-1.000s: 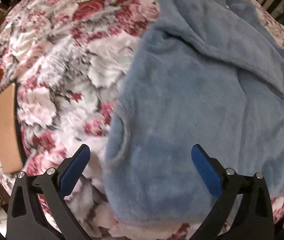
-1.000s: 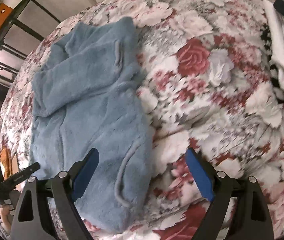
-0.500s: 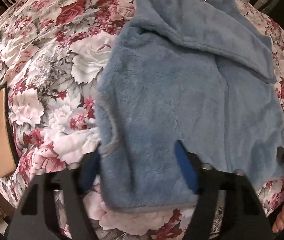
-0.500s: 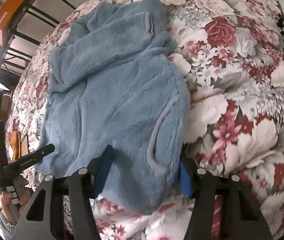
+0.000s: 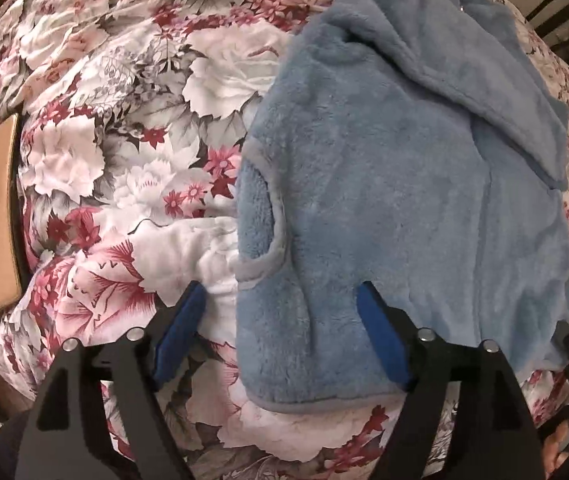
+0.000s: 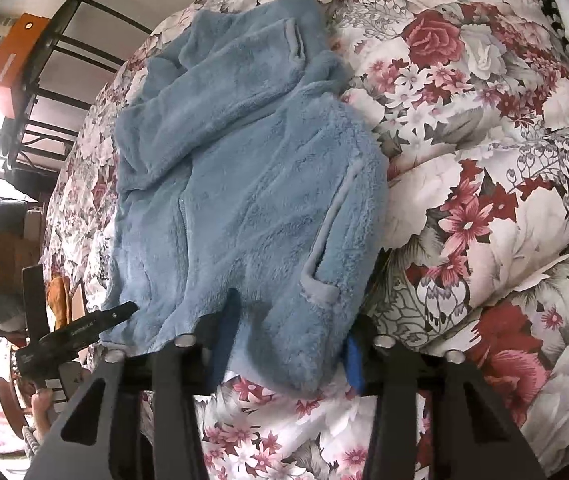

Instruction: Fold small clothes

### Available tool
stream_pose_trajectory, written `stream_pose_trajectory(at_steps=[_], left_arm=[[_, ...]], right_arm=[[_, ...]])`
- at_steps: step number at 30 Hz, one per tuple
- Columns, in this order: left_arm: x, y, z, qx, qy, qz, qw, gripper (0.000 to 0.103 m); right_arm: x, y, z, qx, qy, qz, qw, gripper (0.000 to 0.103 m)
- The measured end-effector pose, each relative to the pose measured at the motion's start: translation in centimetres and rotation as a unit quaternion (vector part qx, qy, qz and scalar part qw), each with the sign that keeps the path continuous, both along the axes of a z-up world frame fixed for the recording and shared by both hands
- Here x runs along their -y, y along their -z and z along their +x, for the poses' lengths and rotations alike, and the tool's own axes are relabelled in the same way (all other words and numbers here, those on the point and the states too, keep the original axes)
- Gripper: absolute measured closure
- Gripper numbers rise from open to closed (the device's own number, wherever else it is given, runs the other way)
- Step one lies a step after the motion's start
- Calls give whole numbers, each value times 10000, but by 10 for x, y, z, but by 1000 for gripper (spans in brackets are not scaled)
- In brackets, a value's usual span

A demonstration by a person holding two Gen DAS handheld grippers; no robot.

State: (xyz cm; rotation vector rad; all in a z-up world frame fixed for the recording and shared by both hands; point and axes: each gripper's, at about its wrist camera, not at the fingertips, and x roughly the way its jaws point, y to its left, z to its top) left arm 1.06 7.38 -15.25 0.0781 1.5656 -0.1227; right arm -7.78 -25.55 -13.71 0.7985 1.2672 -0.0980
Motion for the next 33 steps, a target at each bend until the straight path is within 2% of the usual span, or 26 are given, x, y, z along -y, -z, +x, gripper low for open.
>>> stream_pose_trajectory(at_steps=[1,3,6,7,14,19,33], left_arm=[[0,-2,0,34,56,-20,10000,52],[0,-3,6,1,118,-257,9996,68],[-5,-10,12,104,114,-278,9995,86],[-6,-14,13,132,86,-334,9993,88],[-40,-48,15,452,-165,-873,9950,92],[-52,-68,7,636,-138,-1051,9923,93],[-55,-69,-23,625,-87,-1311,9894,93]], right_arm=[[1,0,0,10,10,27,10000,76],[1,-1,0,51,19,19,10000,84],[5,-6,-1,156,67,64,9998,87],[6,-9,-1,204,96,89,9997,87],[11,-28,-2,504,184,183,9984,89],[16,-37,-12,620,231,261,9975,89],[19,-44,-50,619,323,551,9960,90]])
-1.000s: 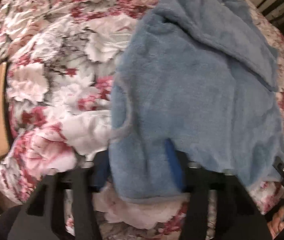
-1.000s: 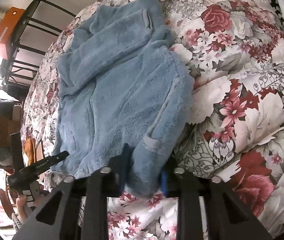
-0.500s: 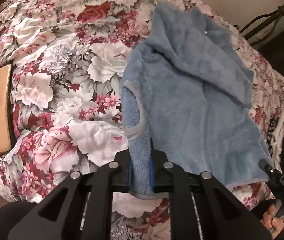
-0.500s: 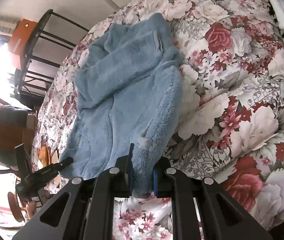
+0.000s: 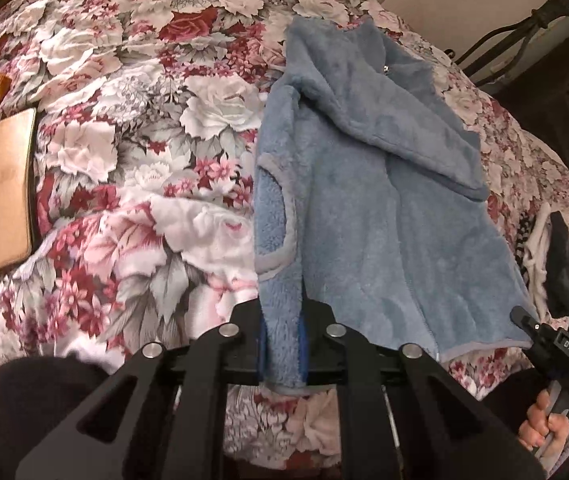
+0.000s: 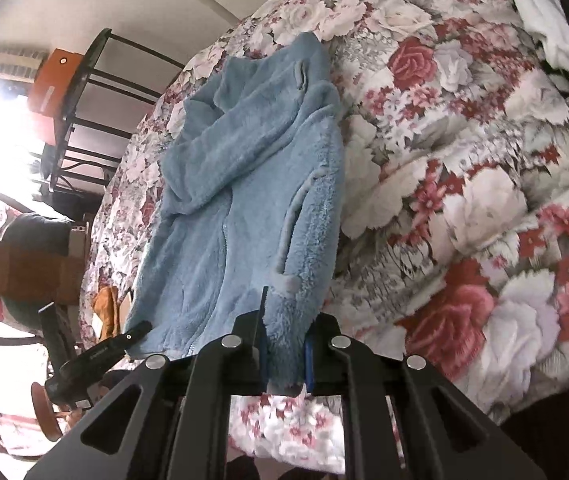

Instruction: Fold small clothes

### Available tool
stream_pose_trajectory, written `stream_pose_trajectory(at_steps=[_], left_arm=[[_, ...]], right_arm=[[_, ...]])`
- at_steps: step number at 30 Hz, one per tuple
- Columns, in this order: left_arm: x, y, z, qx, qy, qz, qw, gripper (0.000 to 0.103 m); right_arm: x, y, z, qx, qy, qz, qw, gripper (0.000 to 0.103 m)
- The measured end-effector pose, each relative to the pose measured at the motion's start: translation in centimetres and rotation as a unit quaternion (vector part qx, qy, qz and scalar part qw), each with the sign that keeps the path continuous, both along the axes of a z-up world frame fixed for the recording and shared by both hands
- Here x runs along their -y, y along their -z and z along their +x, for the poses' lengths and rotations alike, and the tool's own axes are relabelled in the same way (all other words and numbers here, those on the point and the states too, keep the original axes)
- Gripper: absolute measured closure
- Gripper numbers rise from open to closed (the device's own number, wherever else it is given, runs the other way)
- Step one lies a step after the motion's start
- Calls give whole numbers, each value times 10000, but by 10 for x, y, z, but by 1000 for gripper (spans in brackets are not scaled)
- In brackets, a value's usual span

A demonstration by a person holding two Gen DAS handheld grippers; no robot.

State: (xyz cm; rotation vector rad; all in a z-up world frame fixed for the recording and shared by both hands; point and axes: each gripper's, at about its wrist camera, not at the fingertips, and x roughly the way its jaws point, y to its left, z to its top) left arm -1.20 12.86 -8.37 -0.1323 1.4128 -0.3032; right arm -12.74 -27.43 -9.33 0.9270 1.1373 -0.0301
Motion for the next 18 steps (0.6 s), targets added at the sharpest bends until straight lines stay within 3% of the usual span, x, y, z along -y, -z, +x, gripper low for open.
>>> stream_pose_trajectory(at_steps=[10,15,18], left_arm=[[9,4,16,-199,16,26,9998,93],[16,-9,47,109,-75,217,9997,93],[16,-4,68,13,-240,154,9996,93]], right_arm=[[-1,-1,14,26,99,406,9991,90],[11,-1,36,84,292,684,9972,90],[21,-2,49,109,372,718,9967,90]])
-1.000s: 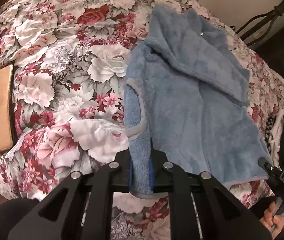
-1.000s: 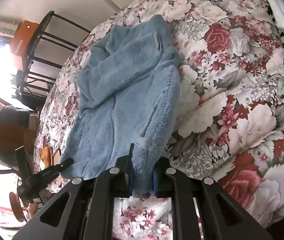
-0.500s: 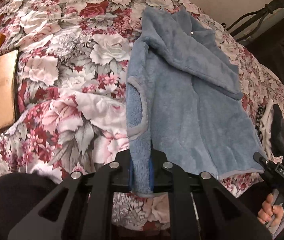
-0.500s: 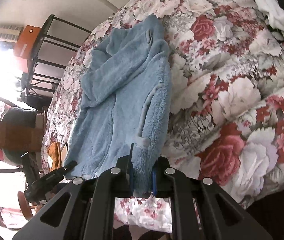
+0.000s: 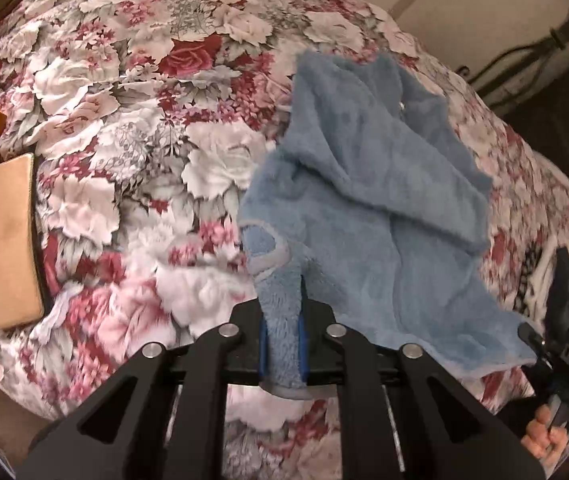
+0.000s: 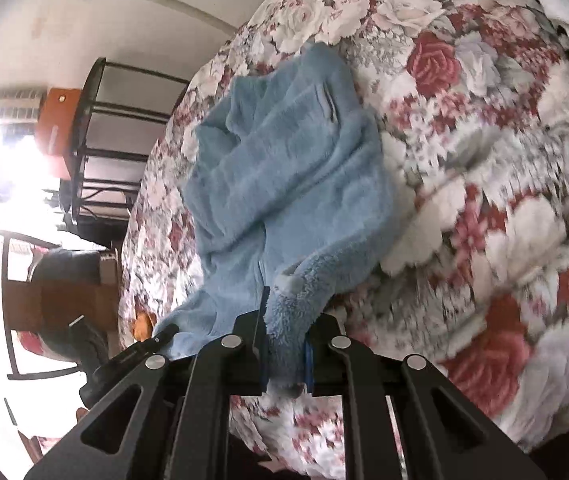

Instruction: Fold small clothes

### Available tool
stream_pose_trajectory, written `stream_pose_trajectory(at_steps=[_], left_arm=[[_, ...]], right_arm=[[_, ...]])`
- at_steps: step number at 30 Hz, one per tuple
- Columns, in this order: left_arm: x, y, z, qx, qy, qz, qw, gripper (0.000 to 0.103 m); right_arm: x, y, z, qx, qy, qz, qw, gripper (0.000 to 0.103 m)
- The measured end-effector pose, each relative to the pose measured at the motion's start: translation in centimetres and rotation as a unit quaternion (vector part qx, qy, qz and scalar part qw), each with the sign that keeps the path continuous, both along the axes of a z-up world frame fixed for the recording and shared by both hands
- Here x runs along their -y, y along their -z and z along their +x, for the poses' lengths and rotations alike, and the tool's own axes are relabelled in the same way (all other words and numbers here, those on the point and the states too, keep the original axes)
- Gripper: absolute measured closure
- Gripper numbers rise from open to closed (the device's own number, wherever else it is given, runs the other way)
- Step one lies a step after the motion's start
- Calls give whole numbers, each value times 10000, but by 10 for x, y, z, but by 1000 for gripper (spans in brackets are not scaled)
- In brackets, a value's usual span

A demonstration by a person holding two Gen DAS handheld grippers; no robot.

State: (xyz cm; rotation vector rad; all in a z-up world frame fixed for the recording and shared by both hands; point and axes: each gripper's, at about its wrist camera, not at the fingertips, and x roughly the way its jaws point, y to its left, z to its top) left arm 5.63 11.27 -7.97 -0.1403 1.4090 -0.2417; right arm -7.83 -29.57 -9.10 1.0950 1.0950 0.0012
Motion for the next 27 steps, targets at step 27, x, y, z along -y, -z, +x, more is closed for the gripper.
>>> stream_pose_trajectory(at_steps=[27], left_arm=[[66,-4,135,444,-289,155,9985,92]], right_arm=[[59,26,123,5,508,245,9984,89]])
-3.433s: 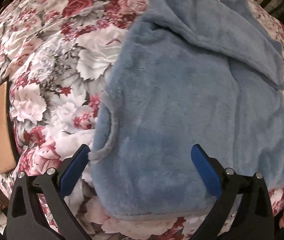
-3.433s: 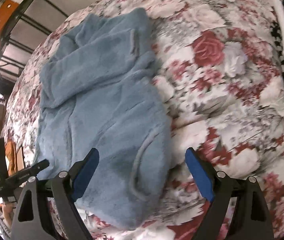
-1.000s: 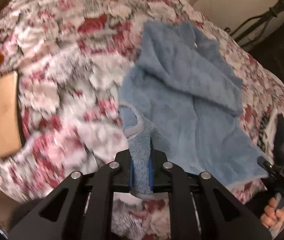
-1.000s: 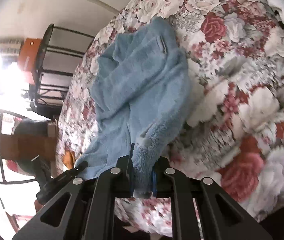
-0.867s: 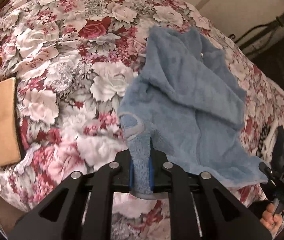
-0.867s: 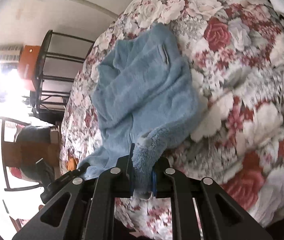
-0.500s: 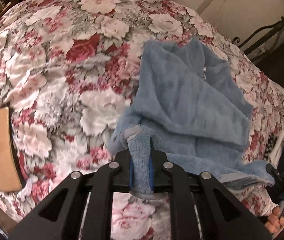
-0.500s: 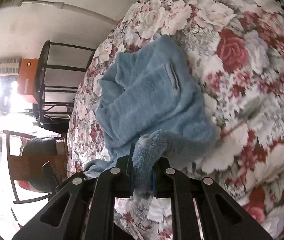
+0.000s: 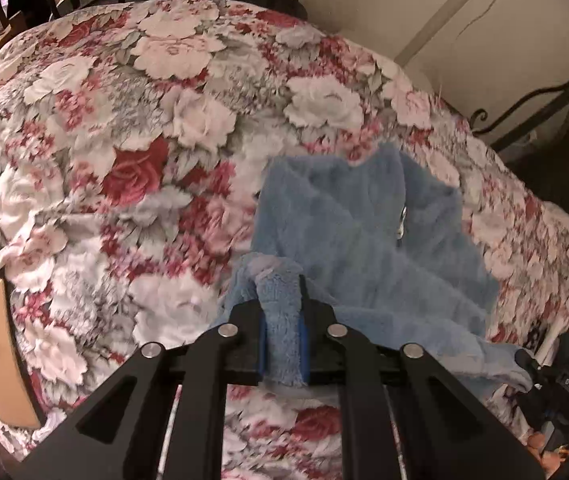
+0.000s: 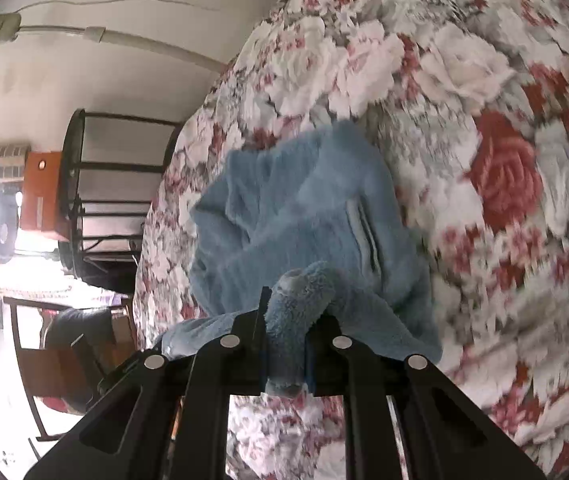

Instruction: Fold small clothes

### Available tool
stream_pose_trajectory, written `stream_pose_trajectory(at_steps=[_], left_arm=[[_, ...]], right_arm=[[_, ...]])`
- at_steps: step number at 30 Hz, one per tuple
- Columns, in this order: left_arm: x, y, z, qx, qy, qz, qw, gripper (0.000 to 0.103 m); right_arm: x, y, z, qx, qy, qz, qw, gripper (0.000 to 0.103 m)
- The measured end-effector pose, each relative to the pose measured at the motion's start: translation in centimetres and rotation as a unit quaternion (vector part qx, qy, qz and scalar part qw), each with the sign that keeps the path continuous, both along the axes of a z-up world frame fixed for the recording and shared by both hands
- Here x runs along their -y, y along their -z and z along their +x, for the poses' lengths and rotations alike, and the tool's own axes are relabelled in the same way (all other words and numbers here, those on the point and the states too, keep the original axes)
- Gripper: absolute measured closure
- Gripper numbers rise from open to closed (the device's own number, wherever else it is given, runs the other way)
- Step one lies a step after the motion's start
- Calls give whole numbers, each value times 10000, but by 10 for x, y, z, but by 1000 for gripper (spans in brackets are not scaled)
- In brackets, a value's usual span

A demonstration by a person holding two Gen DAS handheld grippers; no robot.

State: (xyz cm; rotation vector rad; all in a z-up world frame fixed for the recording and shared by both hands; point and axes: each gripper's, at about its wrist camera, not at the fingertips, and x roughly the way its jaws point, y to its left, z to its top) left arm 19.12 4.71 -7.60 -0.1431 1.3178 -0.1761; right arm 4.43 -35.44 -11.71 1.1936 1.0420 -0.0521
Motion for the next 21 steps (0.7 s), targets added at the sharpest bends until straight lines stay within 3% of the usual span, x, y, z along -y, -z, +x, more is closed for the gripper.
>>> stream_pose_trajectory(at_steps=[8,18,20,21], left_arm=[[17,8,40,72,-76,-51,9999,92],[36,54,79,-87,-98,-30,9999,87],[36,60,84,-180,-130,-109,9997,85],[35,61,85,-223,-128,-142,9996,84]], right_arm=[[15,11,50,11,77,-205,9998,89],[32,60,88,-323,171,-240,9990,87],[35,68,90,-307,169,-99,9993,82],[38,70,90,-275,198,69,9994,75]])
